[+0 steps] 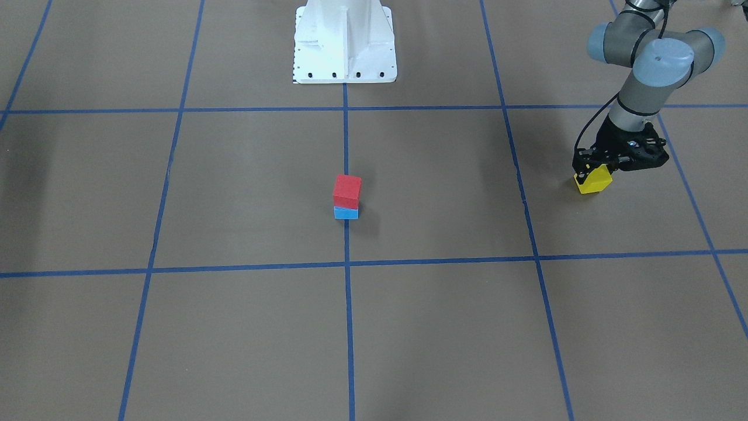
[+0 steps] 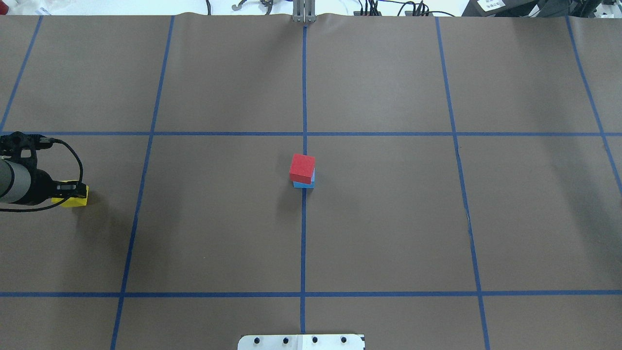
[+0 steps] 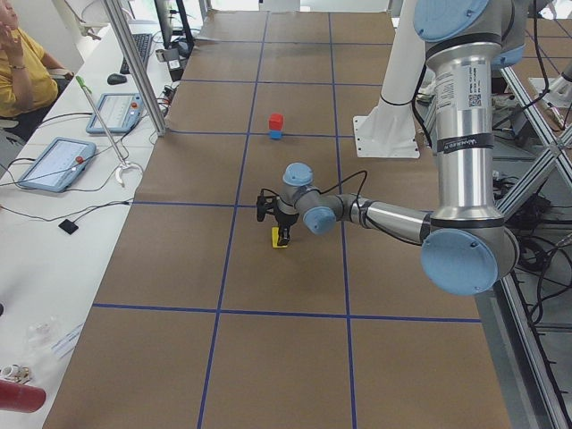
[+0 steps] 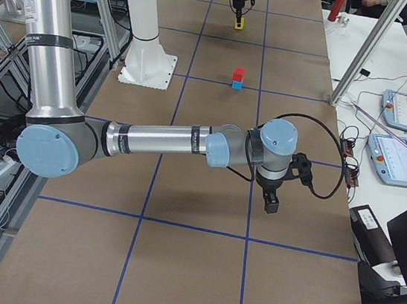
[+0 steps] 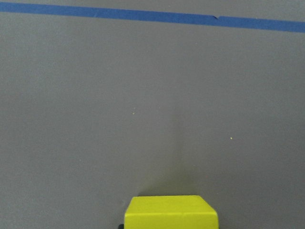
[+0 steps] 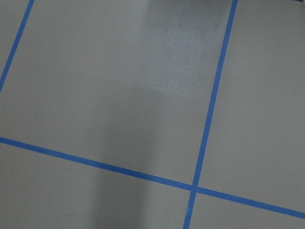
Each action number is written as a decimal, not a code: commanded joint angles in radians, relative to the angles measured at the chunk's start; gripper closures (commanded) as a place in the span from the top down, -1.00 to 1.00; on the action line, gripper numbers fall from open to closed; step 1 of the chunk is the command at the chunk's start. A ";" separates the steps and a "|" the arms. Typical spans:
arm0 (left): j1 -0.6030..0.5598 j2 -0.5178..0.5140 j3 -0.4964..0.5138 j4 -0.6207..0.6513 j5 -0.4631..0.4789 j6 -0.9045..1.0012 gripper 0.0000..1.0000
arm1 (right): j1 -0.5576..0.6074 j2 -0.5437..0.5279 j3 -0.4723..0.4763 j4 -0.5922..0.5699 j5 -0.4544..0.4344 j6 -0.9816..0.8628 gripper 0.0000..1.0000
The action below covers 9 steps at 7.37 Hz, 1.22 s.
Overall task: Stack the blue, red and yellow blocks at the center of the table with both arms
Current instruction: 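Lower the left gripper onto the yellow cube and grasp it, then carry the yellow cube with the left gripper above the red cube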
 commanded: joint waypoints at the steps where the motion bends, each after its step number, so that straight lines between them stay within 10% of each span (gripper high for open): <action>1: -0.048 -0.077 -0.159 0.255 -0.074 0.082 -1.00 | -0.001 -0.001 -0.002 -0.002 0.003 0.001 1.00; 4: -0.039 -0.613 -0.206 0.864 -0.071 0.095 -1.00 | -0.001 -0.001 -0.010 -0.002 -0.002 0.001 1.00; 9: 0.106 -1.017 0.059 0.924 -0.027 0.065 -1.00 | 0.000 -0.006 -0.014 -0.003 -0.006 0.000 1.00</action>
